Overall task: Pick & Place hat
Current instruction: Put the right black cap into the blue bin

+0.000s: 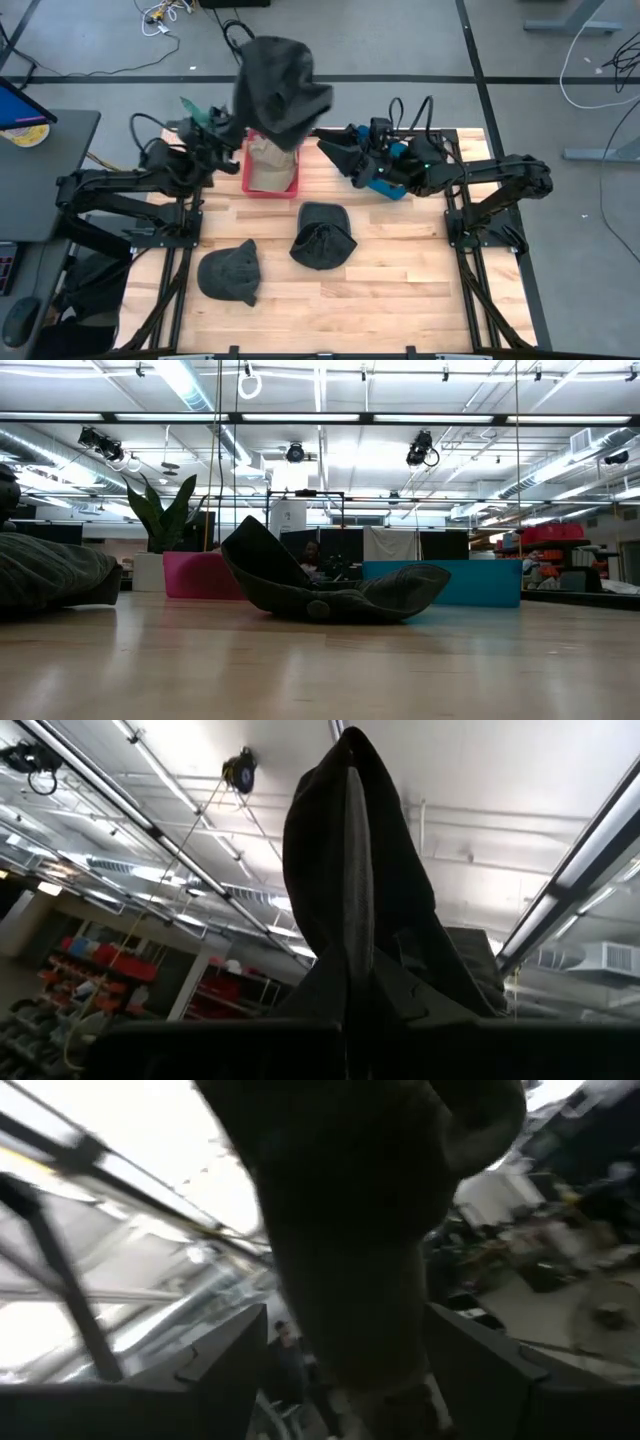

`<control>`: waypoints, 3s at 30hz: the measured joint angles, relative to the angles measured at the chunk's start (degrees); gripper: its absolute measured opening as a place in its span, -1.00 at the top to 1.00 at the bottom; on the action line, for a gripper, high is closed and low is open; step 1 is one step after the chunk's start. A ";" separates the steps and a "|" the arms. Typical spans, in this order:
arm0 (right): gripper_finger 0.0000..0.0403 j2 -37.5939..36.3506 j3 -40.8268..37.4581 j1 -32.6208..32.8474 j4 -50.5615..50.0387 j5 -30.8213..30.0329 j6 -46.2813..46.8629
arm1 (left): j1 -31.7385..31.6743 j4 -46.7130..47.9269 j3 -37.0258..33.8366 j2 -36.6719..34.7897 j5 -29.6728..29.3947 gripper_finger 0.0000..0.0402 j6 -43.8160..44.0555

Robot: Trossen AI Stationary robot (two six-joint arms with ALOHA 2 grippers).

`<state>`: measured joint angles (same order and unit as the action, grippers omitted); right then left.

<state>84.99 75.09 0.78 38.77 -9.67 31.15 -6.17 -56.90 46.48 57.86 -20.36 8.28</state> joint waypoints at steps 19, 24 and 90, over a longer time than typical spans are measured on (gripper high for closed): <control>-0.24 0.08 0.00 -0.02 -6.29 -6.48 6.52 | -0.02 0.08 0.00 6.58 -0.27 0.94 -3.78; 0.05 0.08 0.00 -0.02 -8.33 -8.01 8.55 | 0.00 0.28 0.00 6.58 -0.39 0.91 -4.44; 0.08 0.19 0.00 -5.60 -12.98 3.91 16.23 | 1.20 1.12 2.34 11.00 4.67 0.95 3.39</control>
<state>85.19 75.09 -4.82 25.79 -5.76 47.38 -4.97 -55.78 48.82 68.86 -15.69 11.67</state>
